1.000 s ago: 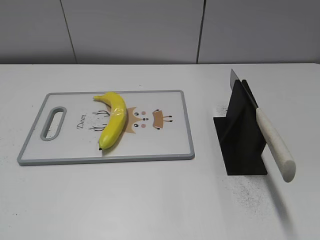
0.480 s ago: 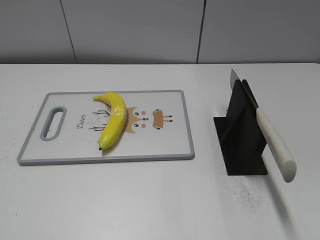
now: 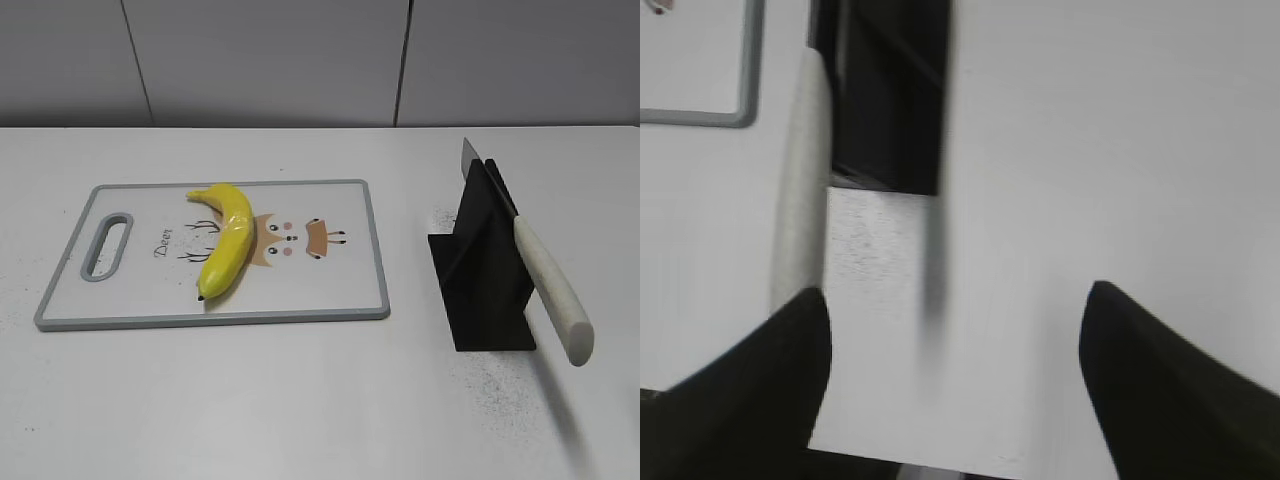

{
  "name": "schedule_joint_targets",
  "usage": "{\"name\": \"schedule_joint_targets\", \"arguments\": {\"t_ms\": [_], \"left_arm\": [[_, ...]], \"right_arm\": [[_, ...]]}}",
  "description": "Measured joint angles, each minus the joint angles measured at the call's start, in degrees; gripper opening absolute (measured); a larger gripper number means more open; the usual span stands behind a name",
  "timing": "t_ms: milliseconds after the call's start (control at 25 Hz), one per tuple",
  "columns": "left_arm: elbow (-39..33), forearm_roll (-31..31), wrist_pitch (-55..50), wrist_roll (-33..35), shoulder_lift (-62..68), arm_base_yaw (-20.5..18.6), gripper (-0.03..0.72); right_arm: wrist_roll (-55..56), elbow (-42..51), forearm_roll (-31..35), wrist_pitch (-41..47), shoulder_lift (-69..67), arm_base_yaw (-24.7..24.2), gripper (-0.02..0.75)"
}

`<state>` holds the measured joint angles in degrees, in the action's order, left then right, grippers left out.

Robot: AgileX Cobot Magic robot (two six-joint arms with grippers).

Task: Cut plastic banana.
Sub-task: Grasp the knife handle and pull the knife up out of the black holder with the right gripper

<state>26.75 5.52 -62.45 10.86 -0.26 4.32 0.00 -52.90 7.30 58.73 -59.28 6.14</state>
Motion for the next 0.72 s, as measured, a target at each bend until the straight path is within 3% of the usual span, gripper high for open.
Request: {"name": "schedule_joint_targets", "arguments": {"t_ms": [440,720], "left_arm": [[0.0,0.0,0.0,0.0,0.0,0.0,0.555],[0.0,0.0,0.0,0.0,0.0,0.0,0.555]], "right_arm": [[2.0,-4.6,3.3,1.4,-18.8,14.3,0.582],[9.9,-4.6,-0.1,-1.2,-26.7,15.8,0.555]]}}
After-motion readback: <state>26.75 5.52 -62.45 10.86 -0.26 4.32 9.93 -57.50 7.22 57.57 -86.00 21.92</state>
